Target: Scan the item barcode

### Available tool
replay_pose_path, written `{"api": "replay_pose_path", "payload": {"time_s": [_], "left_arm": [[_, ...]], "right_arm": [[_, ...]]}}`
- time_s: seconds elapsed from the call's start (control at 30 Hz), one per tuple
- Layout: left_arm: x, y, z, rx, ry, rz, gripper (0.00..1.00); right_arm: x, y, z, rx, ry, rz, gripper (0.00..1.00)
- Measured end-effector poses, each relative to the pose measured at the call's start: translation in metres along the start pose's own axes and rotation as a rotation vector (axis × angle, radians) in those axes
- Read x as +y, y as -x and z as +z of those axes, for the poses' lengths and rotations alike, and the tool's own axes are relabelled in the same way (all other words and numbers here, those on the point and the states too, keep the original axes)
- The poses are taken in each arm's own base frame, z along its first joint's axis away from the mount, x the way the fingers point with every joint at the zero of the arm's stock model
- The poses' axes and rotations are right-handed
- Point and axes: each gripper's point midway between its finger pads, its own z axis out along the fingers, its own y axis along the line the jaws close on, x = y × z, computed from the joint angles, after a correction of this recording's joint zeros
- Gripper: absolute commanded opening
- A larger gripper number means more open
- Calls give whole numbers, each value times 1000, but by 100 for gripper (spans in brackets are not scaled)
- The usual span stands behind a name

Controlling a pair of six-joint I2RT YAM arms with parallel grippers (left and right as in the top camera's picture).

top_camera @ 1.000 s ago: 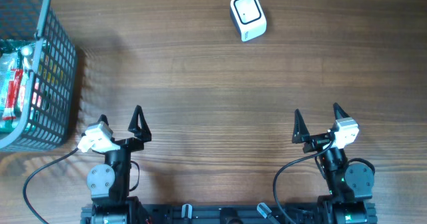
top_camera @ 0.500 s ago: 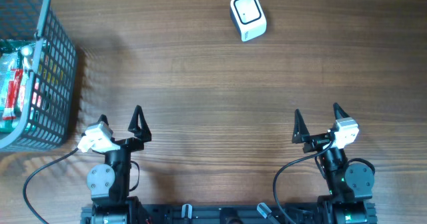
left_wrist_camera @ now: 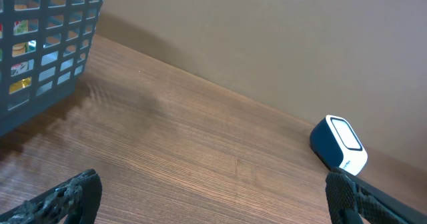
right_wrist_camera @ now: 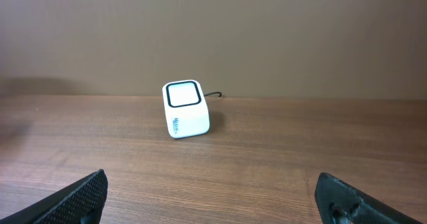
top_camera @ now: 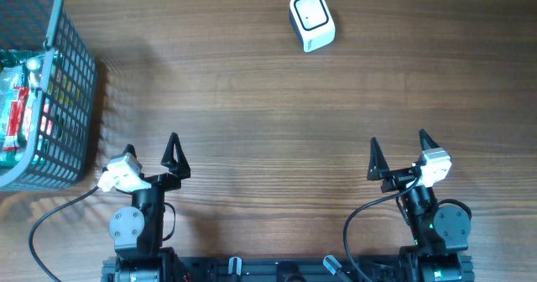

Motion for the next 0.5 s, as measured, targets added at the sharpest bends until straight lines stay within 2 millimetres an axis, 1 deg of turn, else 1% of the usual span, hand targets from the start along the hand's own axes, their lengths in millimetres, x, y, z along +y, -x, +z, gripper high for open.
{"api": "replay_pose_path", "payload": {"time_s": [0.27, 0.5], "left_arm": [[0, 0, 0, -1, 0, 0, 100], [0, 7, 0, -33, 6, 0, 100]], "right_arm": [[0, 0, 0, 0, 0, 0, 100], [0, 0, 0, 0, 0, 0, 100]]}}
